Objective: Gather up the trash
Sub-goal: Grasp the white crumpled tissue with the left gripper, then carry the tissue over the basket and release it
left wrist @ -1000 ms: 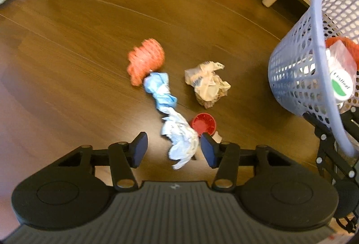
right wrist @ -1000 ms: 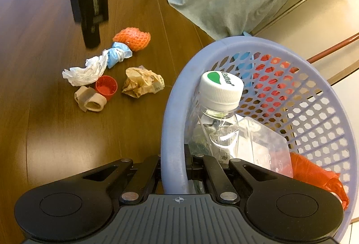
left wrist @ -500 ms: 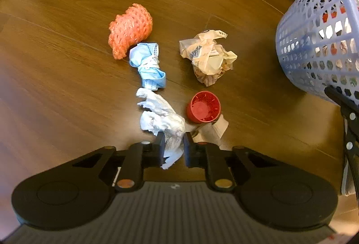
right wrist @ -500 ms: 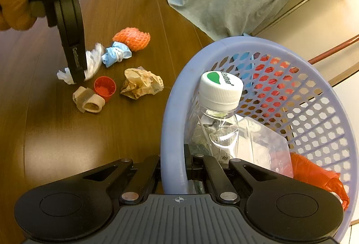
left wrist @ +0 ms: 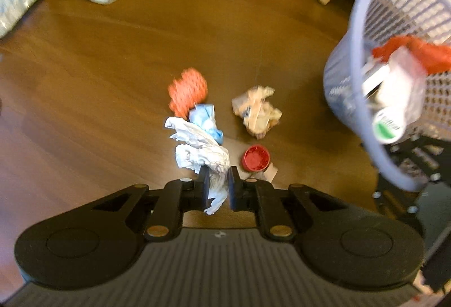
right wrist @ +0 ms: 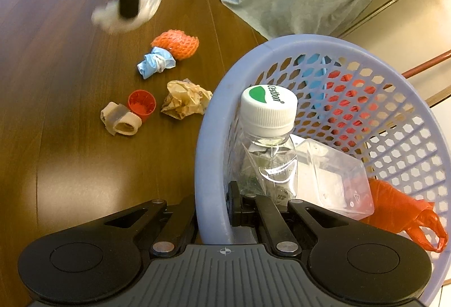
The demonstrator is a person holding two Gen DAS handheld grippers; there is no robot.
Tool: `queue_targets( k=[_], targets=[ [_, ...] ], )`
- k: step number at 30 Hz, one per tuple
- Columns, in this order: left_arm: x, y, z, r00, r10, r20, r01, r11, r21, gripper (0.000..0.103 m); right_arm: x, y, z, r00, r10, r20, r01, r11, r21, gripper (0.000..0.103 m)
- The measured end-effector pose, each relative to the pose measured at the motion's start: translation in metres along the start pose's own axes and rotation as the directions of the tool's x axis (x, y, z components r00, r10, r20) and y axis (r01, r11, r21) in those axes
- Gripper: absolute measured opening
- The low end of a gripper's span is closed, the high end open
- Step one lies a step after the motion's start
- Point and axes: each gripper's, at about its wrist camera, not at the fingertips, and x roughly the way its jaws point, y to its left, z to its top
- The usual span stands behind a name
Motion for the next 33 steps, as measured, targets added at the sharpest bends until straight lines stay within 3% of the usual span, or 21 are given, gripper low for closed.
queue_targets(
  k=[10,19,33],
  targets=[
    [-0.075,-0.003,0.021,0.994,-0.031,0.106,0.044,0.991,-0.125,0.010,0.000,0.001,0.000,1.000,0.000,-0.006,0.000,1.000,0.005,0.000],
    [-0.084,-0.025,0.038,0.983,-0.089,0.159,0.109,0.987,-0.120,0.010,-0.001,0.002,-0.002,1.000,0.002,-0.005,-0.002,1.000,0.004,0.000],
    [-0.089,-0.072,0.045,0.966,-0.196,0.168,0.207,0.977,-0.049,0.010,0.000,0.002,-0.002,1.000,0.006,-0.003,-0.006,1.000,0.015,0.000]
  ],
)
